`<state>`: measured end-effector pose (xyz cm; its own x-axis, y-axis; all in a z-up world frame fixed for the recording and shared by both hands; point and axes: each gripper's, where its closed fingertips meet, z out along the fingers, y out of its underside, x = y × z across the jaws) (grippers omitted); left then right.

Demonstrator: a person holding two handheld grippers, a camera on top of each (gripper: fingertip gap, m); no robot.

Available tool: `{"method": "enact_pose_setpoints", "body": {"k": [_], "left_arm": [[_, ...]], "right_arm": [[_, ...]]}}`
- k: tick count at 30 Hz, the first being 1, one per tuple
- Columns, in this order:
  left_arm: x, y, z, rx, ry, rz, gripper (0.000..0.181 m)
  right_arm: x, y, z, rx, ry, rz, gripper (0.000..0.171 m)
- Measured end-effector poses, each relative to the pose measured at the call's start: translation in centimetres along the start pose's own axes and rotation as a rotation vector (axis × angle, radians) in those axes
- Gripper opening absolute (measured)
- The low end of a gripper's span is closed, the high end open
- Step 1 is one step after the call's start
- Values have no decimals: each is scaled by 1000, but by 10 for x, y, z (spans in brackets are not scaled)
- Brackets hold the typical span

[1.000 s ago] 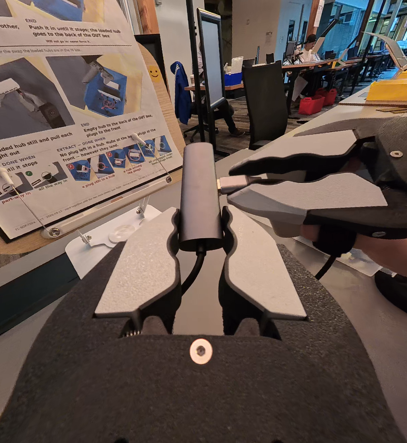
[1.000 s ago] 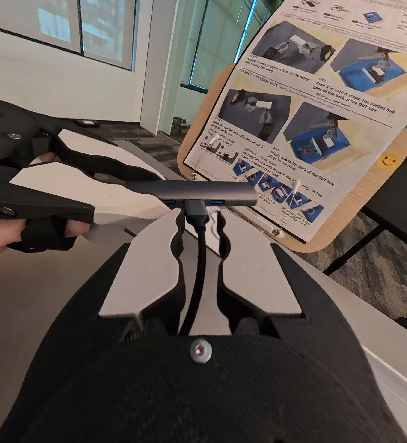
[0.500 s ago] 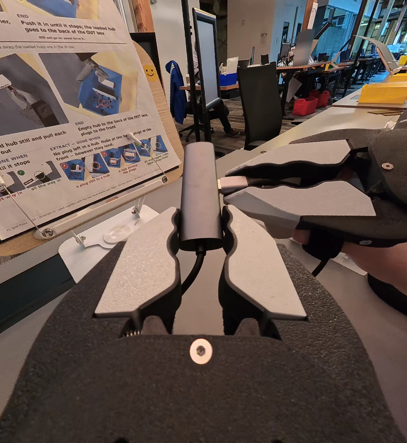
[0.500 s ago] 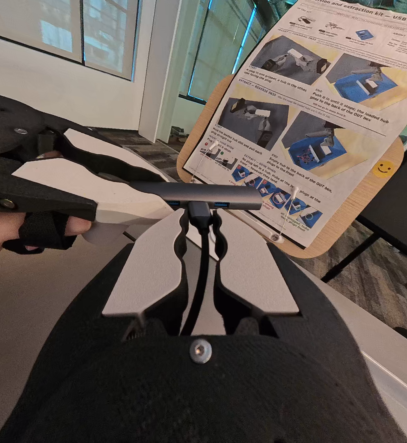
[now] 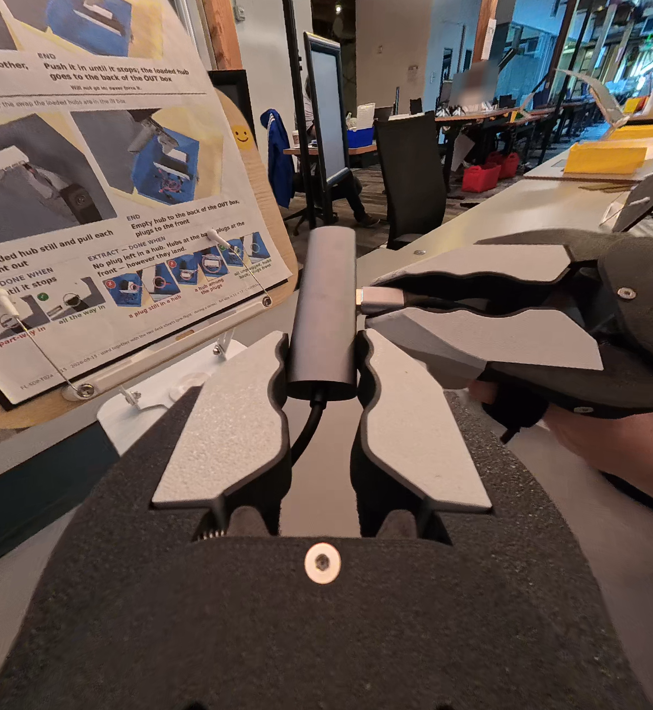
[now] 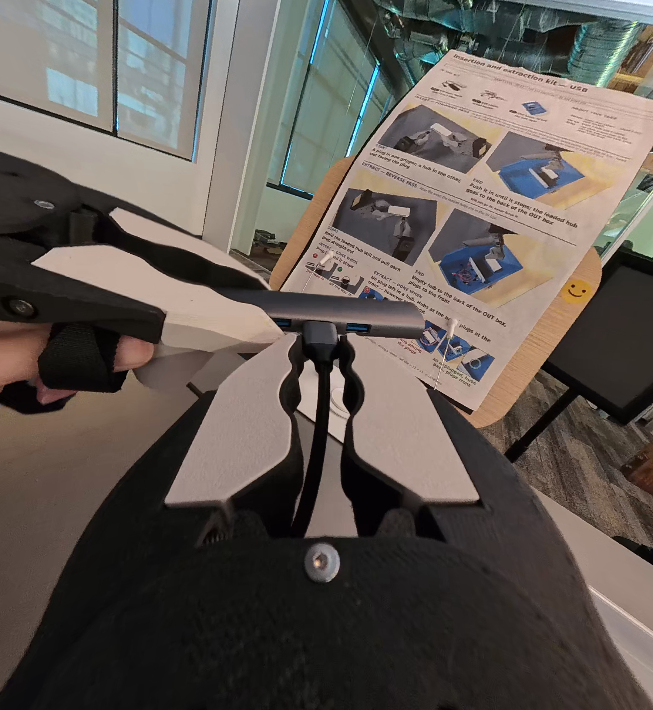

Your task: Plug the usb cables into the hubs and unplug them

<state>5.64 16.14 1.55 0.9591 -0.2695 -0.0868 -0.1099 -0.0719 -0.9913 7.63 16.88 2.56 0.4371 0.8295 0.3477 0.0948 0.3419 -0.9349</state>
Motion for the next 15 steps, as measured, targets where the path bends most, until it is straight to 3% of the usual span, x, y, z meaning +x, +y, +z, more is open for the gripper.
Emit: {"method": "enact_pose_setpoints", "body": {"k": [15], "left_arm": [[0,-7,-3,-8,-37,76,33]], "right_arm": [[0,-6,-4,7,21,-18,18]]}}
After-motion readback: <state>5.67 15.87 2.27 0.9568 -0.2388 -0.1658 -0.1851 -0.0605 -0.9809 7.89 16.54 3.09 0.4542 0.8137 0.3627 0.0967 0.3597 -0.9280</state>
